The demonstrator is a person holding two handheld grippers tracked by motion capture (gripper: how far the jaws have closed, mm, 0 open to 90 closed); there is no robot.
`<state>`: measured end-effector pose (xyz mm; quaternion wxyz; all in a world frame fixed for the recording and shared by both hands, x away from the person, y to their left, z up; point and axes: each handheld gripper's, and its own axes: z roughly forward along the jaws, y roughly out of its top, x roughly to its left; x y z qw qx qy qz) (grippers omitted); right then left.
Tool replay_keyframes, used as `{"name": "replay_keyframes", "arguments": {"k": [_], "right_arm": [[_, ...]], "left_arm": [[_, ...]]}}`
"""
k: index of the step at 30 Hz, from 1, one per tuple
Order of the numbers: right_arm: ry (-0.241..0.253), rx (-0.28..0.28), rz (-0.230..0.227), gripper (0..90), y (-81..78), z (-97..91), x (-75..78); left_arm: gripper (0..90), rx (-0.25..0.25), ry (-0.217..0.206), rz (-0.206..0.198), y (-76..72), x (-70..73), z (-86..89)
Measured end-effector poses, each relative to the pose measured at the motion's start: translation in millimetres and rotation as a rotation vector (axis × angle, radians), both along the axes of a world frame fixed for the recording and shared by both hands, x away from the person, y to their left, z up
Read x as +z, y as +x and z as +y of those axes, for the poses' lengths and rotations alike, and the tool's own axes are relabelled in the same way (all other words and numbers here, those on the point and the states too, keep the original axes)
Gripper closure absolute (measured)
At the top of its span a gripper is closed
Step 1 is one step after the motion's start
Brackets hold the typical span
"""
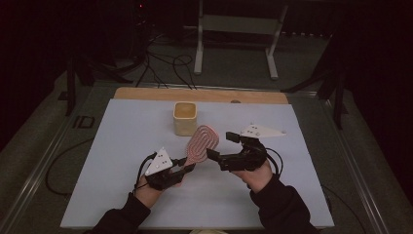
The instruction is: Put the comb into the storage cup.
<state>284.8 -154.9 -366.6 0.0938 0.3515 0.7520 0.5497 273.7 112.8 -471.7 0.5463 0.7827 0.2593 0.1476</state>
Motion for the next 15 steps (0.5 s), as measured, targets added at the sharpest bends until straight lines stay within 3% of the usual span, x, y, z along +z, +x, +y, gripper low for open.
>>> {"name": "replay_keyframes", "arguments": {"k": [15], "right_arm": [[0.051, 0.025, 0.097, 18.0, 15.3, 10.6, -16.7]], "left_arm": [[71.6, -0.007, -0.003, -0.008, -0.3, -0.1, 0.0]]}}
